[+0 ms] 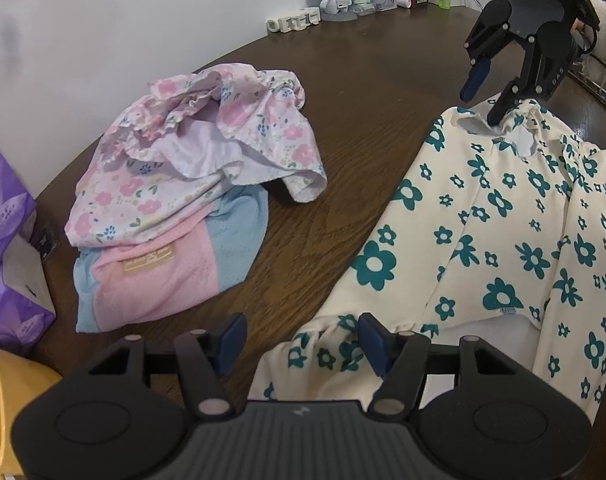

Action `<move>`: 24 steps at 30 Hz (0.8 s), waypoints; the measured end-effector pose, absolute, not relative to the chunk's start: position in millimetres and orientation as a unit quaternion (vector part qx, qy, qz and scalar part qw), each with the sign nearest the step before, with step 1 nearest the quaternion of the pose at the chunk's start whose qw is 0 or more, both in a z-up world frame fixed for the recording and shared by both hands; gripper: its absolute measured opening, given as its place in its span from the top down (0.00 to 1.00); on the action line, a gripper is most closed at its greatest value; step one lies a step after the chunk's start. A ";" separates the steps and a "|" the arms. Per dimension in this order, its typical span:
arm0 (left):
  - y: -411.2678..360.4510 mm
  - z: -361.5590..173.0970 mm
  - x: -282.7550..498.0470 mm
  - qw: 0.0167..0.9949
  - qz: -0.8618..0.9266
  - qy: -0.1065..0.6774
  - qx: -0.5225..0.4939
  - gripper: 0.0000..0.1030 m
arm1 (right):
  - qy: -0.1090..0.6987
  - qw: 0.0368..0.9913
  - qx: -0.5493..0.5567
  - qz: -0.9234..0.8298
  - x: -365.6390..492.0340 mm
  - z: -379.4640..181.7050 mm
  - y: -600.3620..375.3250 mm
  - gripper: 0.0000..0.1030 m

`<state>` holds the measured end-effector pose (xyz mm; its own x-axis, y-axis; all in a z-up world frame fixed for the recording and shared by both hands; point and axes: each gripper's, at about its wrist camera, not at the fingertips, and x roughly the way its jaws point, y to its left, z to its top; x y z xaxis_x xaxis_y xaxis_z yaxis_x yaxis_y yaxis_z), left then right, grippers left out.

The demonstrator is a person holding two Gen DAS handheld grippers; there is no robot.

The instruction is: Fold clothes

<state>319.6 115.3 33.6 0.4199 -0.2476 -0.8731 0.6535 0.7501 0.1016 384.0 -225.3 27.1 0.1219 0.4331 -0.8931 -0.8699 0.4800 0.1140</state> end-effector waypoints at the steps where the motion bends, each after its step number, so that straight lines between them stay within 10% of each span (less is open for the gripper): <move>1: 116.2 33.9 319.1 0.814 -0.277 0.461 0.219 0.41 | 0.481 0.712 -0.229 0.457 383.6 26.8 -224.7 0.58; 24: 121.9 24.9 320.1 0.811 -0.279 0.466 0.217 0.40 | 0.500 0.709 -0.272 0.417 390.0 14.4 -214.9 0.66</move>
